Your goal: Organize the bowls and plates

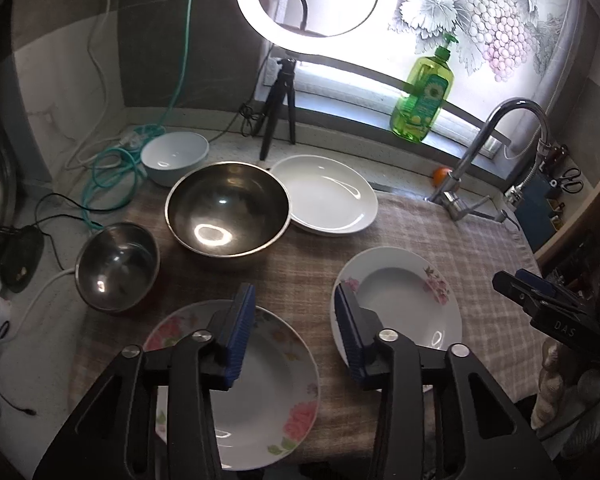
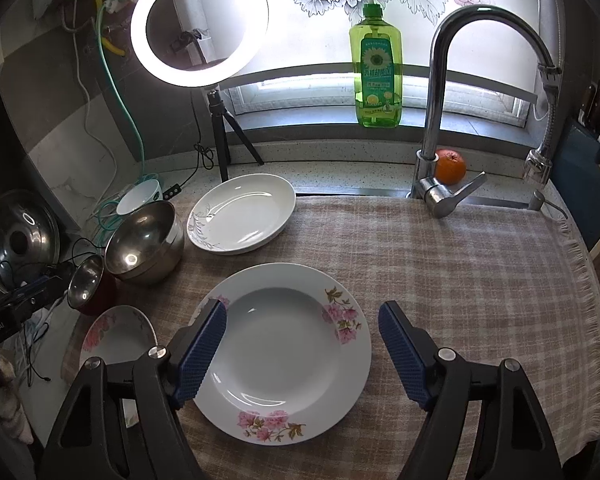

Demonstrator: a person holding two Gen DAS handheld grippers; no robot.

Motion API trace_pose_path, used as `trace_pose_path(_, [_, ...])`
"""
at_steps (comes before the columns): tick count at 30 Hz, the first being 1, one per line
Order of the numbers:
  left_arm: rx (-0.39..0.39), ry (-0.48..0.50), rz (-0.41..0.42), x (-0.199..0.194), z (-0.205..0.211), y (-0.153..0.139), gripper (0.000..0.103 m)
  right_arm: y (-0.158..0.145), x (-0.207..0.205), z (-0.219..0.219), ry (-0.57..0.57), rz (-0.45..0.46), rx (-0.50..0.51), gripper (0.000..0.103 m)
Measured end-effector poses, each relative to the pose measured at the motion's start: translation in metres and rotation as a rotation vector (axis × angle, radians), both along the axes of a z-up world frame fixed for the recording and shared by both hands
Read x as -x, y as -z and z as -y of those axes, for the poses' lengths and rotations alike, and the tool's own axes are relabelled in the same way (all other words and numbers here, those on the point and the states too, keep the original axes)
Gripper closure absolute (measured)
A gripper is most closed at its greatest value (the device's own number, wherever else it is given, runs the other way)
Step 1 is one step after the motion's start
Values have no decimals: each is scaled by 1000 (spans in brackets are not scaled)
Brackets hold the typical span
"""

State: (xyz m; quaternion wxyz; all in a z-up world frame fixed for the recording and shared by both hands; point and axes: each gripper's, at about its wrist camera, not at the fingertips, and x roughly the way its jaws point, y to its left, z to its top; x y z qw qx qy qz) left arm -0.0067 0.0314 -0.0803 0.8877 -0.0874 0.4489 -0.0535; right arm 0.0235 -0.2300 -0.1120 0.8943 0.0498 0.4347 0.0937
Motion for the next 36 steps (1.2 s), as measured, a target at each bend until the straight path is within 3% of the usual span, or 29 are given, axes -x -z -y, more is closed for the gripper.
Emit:
trace_pose_path(3, [42,57,-53,-10,9,16,72,11,-3,11,8,-40,-32,43])
trace_pose_path(6, [124,89,-133,-23,15,35,72,24,-8,24,16,-84,-79,47])
trace_pose_path(11, [163,118,-208,-37,24,59,72,46,-19,49,49,-150,-179,54])
trace_pose_path(13, [170,122,-232,-44,26,66,72,56,-23,59,65,-179,-214,55])
trace_pose_path(17, [145,135,-258,-52,29,78,81,75,-31,70,68,-241,-279,71])
trace_pose_path(21, [107,155,-268,-60,34,84,83,84,-36,72,62,-260,-287,81])
trace_pose_path(36, [109,157,-341,-77,39,106,83,111,-48,85,72,-344,-364,82])
